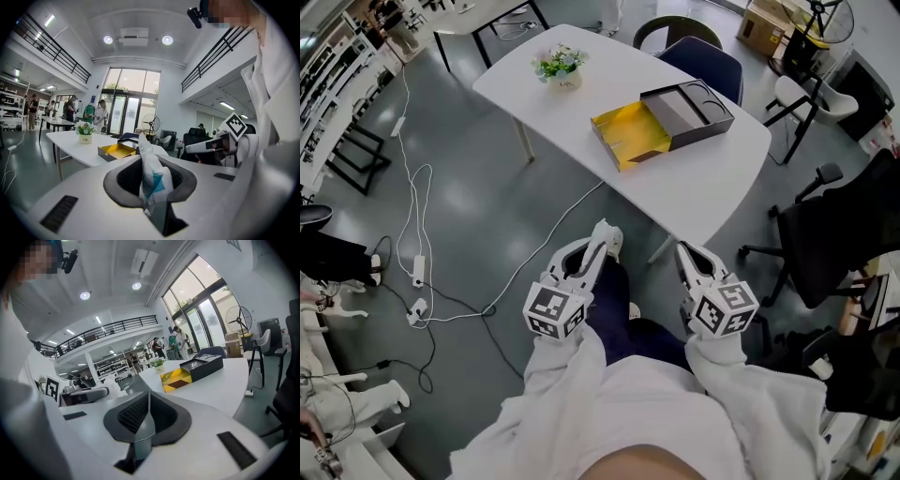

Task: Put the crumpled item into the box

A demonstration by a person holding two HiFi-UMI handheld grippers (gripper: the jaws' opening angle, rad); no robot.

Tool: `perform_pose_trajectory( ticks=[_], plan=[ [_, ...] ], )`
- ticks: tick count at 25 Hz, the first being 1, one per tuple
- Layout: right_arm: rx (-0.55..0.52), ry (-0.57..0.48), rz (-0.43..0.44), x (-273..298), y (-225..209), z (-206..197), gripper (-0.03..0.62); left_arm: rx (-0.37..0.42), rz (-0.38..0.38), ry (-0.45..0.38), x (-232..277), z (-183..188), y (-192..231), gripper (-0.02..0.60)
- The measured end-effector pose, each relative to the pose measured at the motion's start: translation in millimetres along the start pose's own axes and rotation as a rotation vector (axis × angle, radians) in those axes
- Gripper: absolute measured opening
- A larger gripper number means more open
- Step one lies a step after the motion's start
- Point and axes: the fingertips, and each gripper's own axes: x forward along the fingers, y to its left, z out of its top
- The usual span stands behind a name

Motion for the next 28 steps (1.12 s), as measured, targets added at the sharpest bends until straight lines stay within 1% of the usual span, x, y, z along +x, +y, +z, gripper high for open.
perform_pose_trajectory(
  ticks=[8,11,16,19,28],
  plan=[
    [0.019,0.004,-0.032,34.6,-22.1,20.4,0.038,-0.003,-0.034,0.01,37.2,11.4,25.8,0.063],
    [0.024,0.004,-0.032,54.9,-29.8,33.5,0.038,-0.011,-0.032,0.008,54.6,19.5,44.1,0.063],
    [0.002,0.003,-0.029,89.2,-37.7,61.1,0.038,-0.019,-0.04,-0.012,81.8,39.5,74.9,0.063],
    [0.003,0.002,-0.032,110.4,-44.7,73.4,0.038,-0.024,-0.048,-0.007,99.8,45.4,93.1,0.063],
    [0.038,-0.013,-0.081,152.7,-62.1,96.8,0.038,-0.005,-0.141,0.014,149.7,65.4,127.2,0.063]
  ],
)
